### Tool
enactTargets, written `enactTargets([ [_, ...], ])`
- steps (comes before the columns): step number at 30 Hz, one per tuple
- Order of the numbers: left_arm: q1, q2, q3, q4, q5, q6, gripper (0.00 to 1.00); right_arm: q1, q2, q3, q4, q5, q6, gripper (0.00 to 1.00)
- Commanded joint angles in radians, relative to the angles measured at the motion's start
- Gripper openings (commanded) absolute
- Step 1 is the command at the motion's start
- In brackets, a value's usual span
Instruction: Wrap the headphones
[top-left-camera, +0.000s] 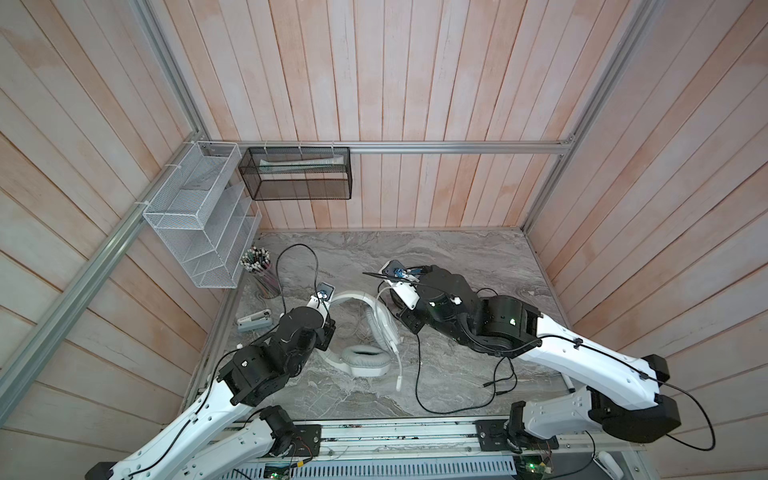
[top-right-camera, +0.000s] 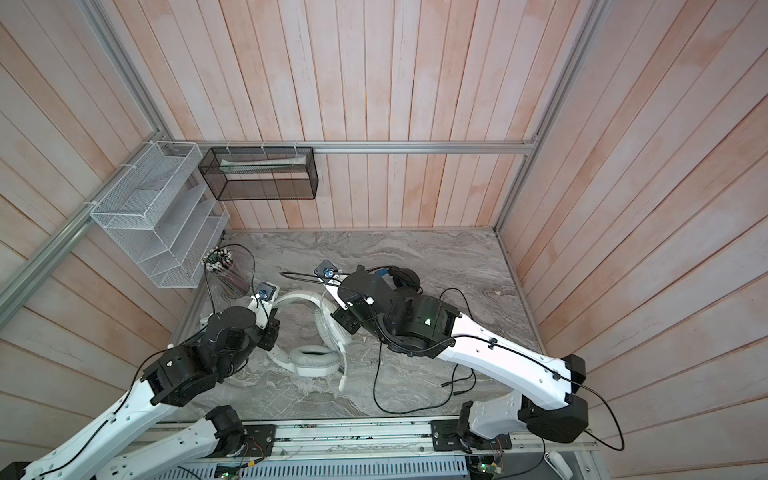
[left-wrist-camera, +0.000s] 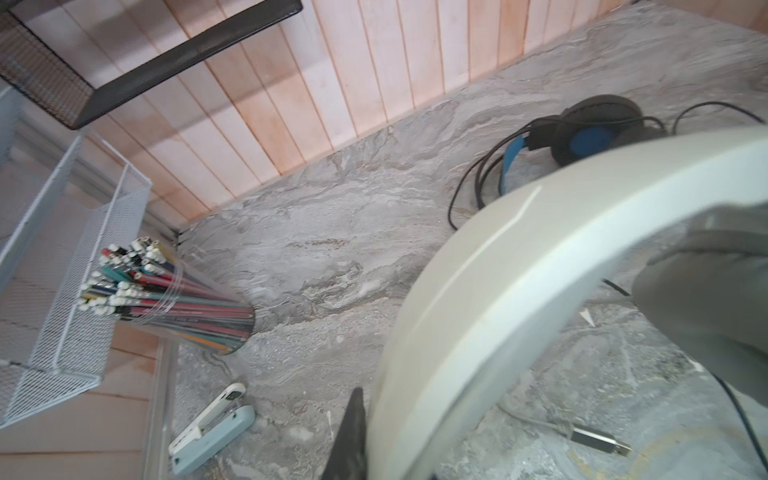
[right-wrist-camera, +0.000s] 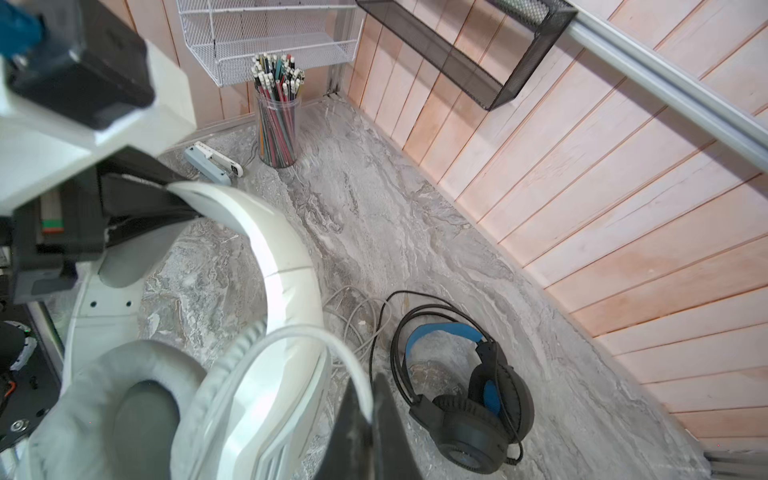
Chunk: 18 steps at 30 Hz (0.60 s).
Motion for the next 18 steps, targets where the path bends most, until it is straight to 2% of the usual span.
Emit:
enactTargets([
  [1,-0.007,-0.023,-0.008,0.104,0.083,0.006,0.00,-0.008,0.014,0.042,0.048,0.027,-0.052,0.00],
  [5,-0.007,-0.047,-0.005,0.100,0.086,-0.008,0.00,-0.040,0.033,0.020,0.075,0.014,-0.055,0.00],
  [15,-0.007,-0.100,0.003,0.107,0.185,-0.065,0.00,-0.082,0.089,0.042,0.101,-0.033,-0.053,0.00],
  [18,-0.007,-0.096,0.008,0.098,0.204,-0.122,0.00,-0.083,0.093,0.037,0.108,-0.045,-0.045,0.02],
])
